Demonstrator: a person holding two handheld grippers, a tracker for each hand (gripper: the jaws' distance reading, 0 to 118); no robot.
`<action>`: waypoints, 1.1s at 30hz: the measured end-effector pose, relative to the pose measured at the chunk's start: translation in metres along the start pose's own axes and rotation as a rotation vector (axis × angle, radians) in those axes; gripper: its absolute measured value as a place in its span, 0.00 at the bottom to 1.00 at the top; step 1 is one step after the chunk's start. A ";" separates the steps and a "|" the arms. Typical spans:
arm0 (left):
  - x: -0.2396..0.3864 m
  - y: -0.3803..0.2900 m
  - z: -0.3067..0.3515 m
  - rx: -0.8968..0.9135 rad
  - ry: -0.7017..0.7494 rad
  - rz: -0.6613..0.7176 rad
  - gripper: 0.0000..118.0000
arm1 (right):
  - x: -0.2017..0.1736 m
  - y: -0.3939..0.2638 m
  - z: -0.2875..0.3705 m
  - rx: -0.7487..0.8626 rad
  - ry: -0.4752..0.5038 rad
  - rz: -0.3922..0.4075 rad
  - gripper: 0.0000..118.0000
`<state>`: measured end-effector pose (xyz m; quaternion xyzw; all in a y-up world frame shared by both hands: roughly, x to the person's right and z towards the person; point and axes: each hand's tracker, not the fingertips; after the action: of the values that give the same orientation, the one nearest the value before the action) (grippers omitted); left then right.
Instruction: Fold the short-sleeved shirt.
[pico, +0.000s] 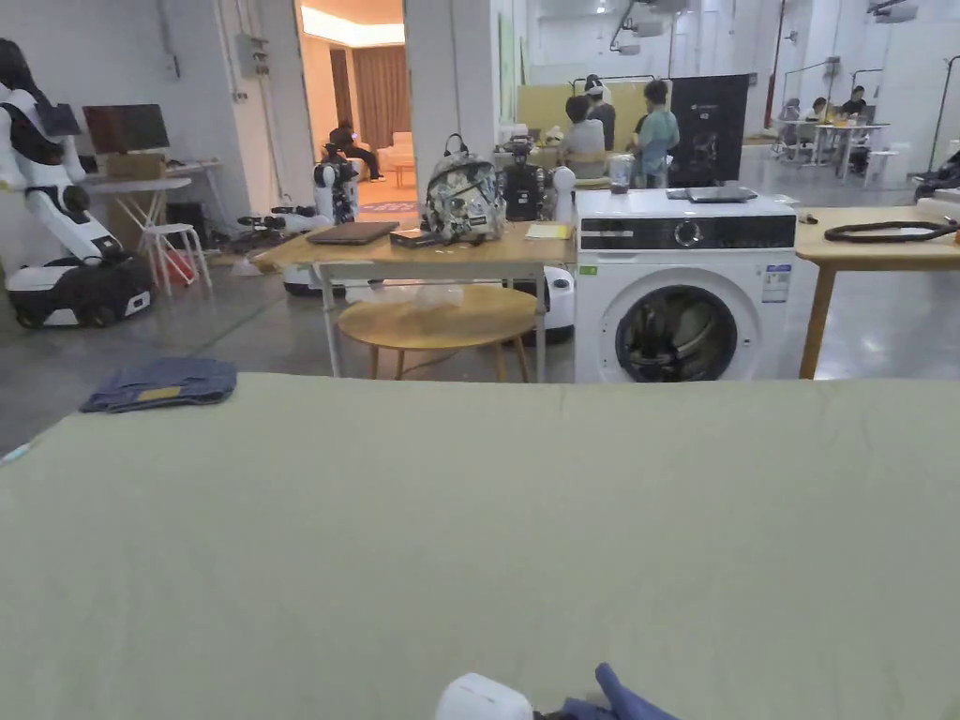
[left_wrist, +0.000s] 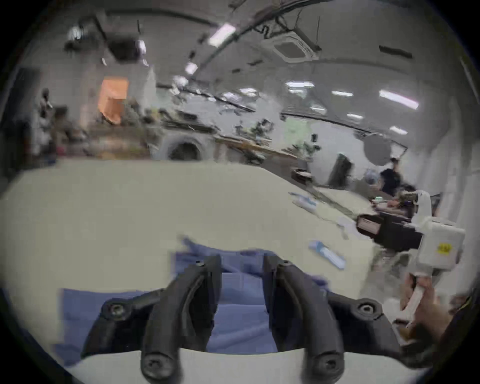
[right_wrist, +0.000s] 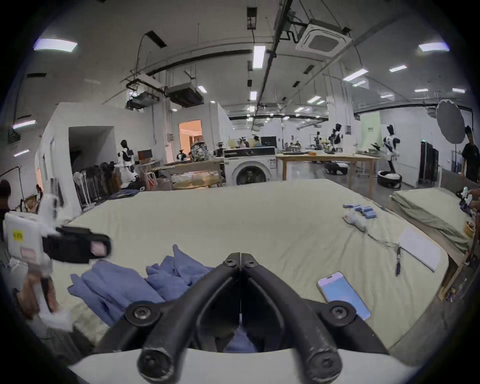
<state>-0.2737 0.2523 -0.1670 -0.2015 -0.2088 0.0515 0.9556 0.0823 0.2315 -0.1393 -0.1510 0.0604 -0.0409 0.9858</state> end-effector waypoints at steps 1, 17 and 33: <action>-0.010 0.003 0.015 0.019 0.057 -0.012 0.11 | -0.003 0.001 -0.003 -0.001 0.008 -0.002 0.00; -0.059 -0.007 0.099 0.023 0.388 -0.014 0.00 | -0.029 0.015 -0.019 -0.011 0.082 0.035 0.00; -0.222 -0.025 -0.068 -0.474 0.340 0.316 0.35 | -0.008 -0.005 -0.014 -0.072 0.042 0.035 0.00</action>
<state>-0.4465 0.1641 -0.2973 -0.4540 -0.0185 0.1147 0.8834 0.0724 0.2235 -0.1502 -0.1841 0.0852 -0.0245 0.9789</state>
